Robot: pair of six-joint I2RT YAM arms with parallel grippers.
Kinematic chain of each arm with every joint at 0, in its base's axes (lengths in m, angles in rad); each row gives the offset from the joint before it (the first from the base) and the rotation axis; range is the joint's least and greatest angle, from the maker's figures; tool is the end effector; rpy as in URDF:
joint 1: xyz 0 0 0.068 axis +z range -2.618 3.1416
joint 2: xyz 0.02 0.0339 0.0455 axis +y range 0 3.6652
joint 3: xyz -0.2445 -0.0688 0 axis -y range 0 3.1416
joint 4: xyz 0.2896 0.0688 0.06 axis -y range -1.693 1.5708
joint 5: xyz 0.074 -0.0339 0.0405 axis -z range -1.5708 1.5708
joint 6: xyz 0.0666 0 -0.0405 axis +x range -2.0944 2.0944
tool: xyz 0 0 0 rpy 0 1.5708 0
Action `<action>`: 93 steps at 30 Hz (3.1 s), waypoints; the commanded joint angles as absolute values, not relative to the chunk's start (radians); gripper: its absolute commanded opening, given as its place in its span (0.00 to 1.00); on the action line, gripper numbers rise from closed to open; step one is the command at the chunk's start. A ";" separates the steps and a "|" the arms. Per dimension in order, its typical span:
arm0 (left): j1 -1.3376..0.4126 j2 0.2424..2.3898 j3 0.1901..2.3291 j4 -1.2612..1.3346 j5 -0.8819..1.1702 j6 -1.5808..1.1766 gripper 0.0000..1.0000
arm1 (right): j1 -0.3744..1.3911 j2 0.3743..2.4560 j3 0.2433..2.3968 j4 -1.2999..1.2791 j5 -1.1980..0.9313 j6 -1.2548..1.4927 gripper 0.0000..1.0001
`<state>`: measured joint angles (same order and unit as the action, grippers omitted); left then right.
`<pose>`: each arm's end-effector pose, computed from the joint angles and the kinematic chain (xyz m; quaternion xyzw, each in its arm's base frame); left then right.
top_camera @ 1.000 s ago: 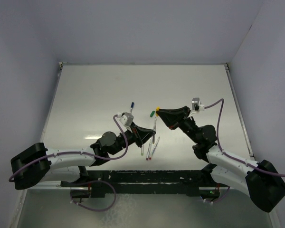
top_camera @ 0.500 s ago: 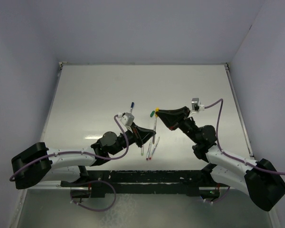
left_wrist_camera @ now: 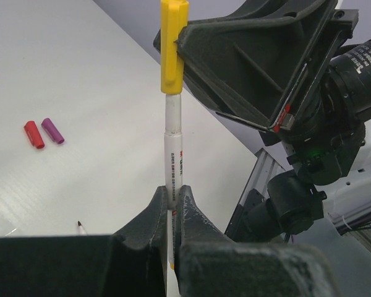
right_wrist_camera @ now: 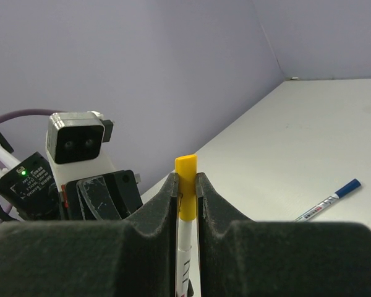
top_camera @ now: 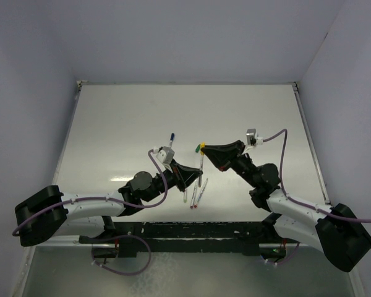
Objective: Insert the pens into the pen caps
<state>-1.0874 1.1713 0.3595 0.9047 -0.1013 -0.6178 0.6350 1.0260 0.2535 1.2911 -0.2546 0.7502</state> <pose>0.1488 -0.2690 0.1829 0.1201 0.6629 -0.5334 0.5115 0.2016 0.1694 0.2321 -0.0809 0.5036 0.5968 0.6194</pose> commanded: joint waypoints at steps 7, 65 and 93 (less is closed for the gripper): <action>-1.086 1.144 0.366 0.984 -0.129 -0.612 0.00 | 0.648 1.045 0.247 1.371 -0.275 0.757 0.00; -0.923 0.979 0.492 0.681 -0.191 -0.531 0.00 | 0.851 1.216 0.520 0.764 -0.103 0.577 0.00; -0.575 1.257 0.692 0.090 -0.146 -0.455 0.00 | 0.846 0.990 0.633 0.256 0.518 0.558 0.72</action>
